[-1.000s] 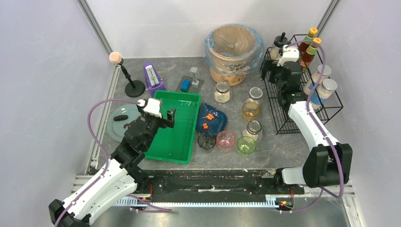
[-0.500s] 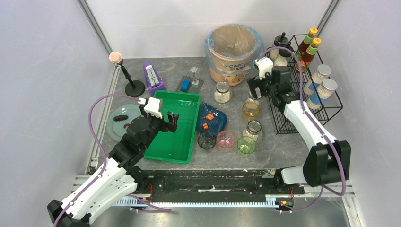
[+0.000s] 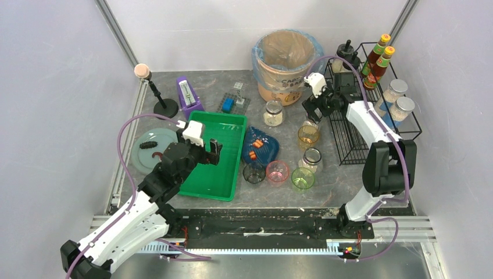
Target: Clear the kitchen counter
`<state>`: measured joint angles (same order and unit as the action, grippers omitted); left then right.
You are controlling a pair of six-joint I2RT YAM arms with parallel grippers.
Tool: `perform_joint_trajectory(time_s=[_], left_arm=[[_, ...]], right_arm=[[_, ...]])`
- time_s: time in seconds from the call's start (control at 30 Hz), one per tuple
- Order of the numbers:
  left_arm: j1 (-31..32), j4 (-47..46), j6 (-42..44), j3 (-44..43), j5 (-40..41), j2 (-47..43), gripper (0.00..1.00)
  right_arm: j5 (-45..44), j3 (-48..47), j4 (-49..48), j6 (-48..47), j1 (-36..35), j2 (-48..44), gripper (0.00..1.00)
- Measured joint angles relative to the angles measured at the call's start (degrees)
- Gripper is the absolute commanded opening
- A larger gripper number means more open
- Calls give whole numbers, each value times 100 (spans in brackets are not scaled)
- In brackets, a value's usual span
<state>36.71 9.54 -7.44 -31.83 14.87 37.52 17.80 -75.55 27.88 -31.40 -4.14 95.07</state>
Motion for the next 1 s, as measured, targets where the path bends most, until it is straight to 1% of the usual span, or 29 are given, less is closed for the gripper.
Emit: perform_joint_trajectory(time_s=[0.13, 0.4, 0.6, 0.8, 0.83, 0.9, 1.0], left_arm=[[0, -26, 0, 39, -2, 66, 94], [2, -70, 2, 42, 0, 70, 94], [17, -74, 2, 42, 0, 70, 94], [26, -114, 2, 70, -2, 61, 94], [31, -114, 4, 74, -2, 59, 94], [39, -116, 4, 79, -2, 57, 94], [39, -118, 4, 90, -4, 52, 94]], right_arm=[[310, -87, 205, -168, 4, 170, 96], [308, -221, 398, -306, 24, 590, 95], [348, -240, 413, -334, 140, 695, 88], [560, -240, 439, -254, 175, 715, 76], [616, -243, 437, -221, 175, 715, 73], [719, -258, 431, -142, 175, 715, 66], [855, -267, 422, 57, 175, 715, 48]])
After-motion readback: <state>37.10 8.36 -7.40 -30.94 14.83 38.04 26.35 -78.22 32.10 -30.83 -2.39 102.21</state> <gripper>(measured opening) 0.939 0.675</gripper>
